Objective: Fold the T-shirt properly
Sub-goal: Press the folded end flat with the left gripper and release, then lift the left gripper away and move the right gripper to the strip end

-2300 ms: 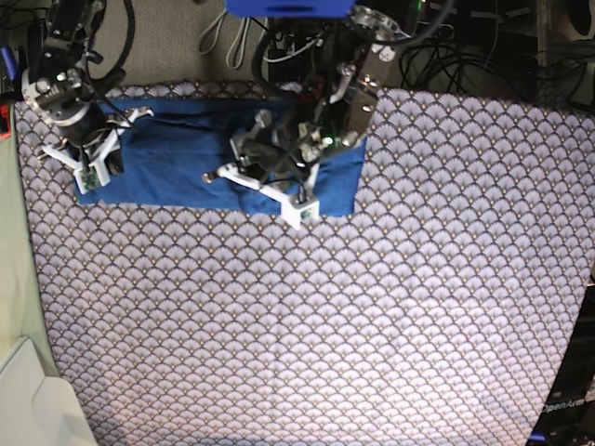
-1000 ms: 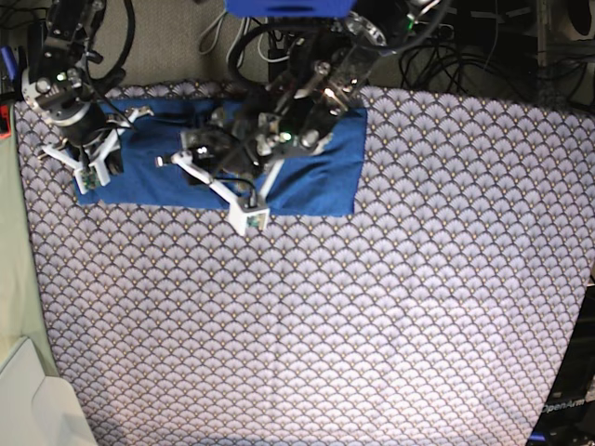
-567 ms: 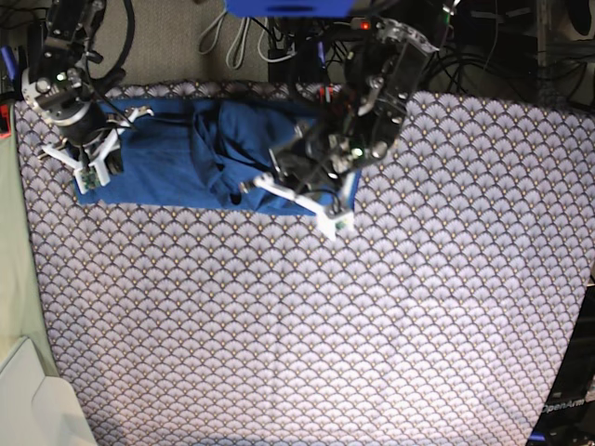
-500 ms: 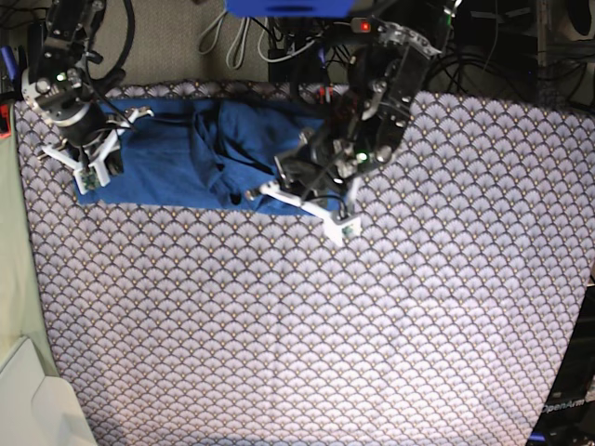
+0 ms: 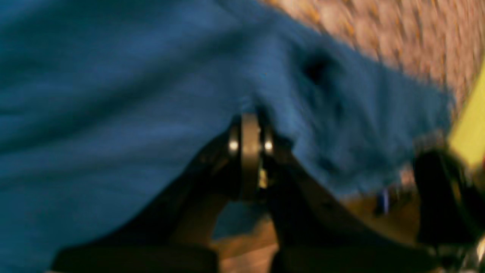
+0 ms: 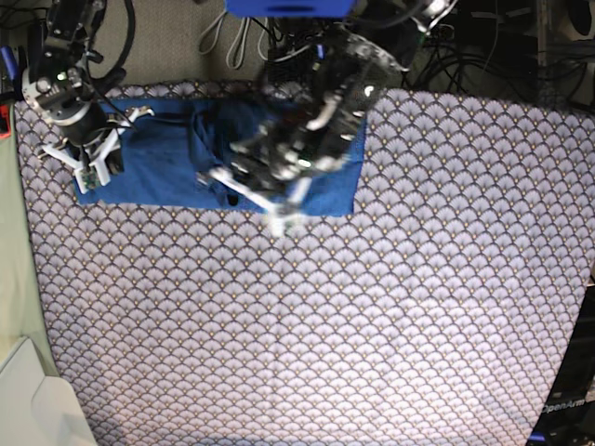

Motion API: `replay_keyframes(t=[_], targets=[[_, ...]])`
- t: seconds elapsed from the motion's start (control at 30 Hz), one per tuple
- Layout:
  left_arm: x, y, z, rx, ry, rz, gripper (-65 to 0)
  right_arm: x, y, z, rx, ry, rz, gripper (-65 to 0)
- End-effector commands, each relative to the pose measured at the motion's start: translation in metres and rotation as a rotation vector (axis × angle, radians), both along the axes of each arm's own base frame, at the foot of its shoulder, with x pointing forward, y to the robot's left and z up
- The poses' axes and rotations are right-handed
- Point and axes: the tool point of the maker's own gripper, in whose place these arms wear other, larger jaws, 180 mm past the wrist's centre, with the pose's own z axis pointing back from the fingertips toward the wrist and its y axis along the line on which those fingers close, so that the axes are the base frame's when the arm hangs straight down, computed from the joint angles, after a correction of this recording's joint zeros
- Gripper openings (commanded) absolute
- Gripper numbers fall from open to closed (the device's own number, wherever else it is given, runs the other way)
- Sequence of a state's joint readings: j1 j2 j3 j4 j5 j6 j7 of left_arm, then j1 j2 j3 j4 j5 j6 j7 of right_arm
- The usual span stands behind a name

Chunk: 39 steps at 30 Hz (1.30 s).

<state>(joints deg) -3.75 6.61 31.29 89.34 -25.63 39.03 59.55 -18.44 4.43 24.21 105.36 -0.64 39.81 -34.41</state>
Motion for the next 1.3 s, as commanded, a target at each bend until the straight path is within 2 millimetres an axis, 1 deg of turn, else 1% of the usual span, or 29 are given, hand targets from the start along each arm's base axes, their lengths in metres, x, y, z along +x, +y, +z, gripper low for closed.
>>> replay_keyframes(t=[0.0, 0.1, 0.2, 0.23, 0.3, 0.33, 0.43, 0.5, 0.57, 0.67, 0.77, 0.8, 0.9, 0.93, 1.0, 1.13, 1.17, 1.2, 1.27], targets=[[0.005, -0.018, 0.018, -0.047, -0.033, -0.01, -64.8, 0.004, -0.001, 0.01, -0.003, -0.037, 0.011, -62.8], [0.009, -0.032, 0.033, -0.057, -0.136, -0.031, -64.8, 0.003, -0.002, 0.009, -0.005, -0.034, 0.012, -62.8], [0.021, -0.029, 0.047, -0.066, -0.225, 0.002, -64.9, 0.002, -0.002, 0.009, -0.006, -0.032, 0.011, -62.8], [0.025, -0.024, 0.051, -0.07, -0.241, 0.023, -64.9, 0.001, -0.006, 0.009, -0.009, -0.032, 0.002, -62.8], [0.032, -0.001, 0.049, -0.058, -0.253, 0.08, -64.9, -0.002, -0.016, 0.011, -0.017, -0.034, -0.031, -62.6], [0.035, 0.007, 0.05, -0.056, -0.256, 0.101, -64.9, -0.002, -0.019, 0.011, -0.021, -0.035, -0.039, -62.6], [0.046, 0.034, 0.046, -0.037, -0.242, 0.161, -64.9, -0.003, -0.024, 0.012, -0.024, -0.037, -0.052, -62.5], [0.045, 0.046, 0.039, -0.021, -0.206, 0.168, -64.9, -0.004, -0.025, 0.012, -0.026, -0.038, -0.056, -62.5], [0.04, 0.051, 0.03, -0.004, -0.17, 0.156, -64.9, -0.004, -0.026, 0.012, -0.026, -0.038, -0.058, -62.5], [0.037, 0.05, 0.019, 0.011, -0.138, 0.154, -64.9, -0.004, -0.025, 0.012, -0.023, -0.038, -0.057, -62.5], [0.032, 0.028, 0.008, 0.008, -0.092, 0.125, -64.9, -0.007, -0.025, 0.01, -0.023, -0.029, -0.057, -62.5], [0.035, 0.022, 0.007, 0.01, -0.089, 0.121, -64.9, -0.01, -0.025, 0.008, -0.024, -0.02, -0.057, -62.5], [0.039, 0.003, -0.003, 0.027, -0.09, 0.109, -64.9, -0.01, -0.025, 0.013, -0.032, -0.03, -0.052, -62.5], [0.043, 0.0, -0.001, 0.038, -0.115, 0.099, -64.9, -0.011, -0.025, 0.013, -0.036, -0.029, -0.05, -62.5], [0.046, -0.007, 0.005, 0.04, -0.16, 0.076, -64.9, -0.015, -0.025, 0.014, -0.044, -0.026, -0.044, -62.5], [0.054, -0.015, 0.036, -0.019, -0.238, 0.079, -64.9, -0.016, -0.025, 0.02, -0.057, -0.036, -0.038, -62.3], [0.056, -0.014, 0.045, -0.033, -0.261, 0.082, -64.9, -0.016, -0.026, 0.021, -0.06, -0.038, -0.042, -62.3], [0.058, -0.008, 0.05, -0.032, -0.28, 0.084, -64.9, -0.017, -0.032, 0.022, -0.066, -0.039, -0.056, -61.5], [0.062, 0.007, 0.06, -0.027, -0.33, 0.089, -64.9, -0.018, -0.039, 0.025, -0.073, -0.046, -0.078, -56.9]])
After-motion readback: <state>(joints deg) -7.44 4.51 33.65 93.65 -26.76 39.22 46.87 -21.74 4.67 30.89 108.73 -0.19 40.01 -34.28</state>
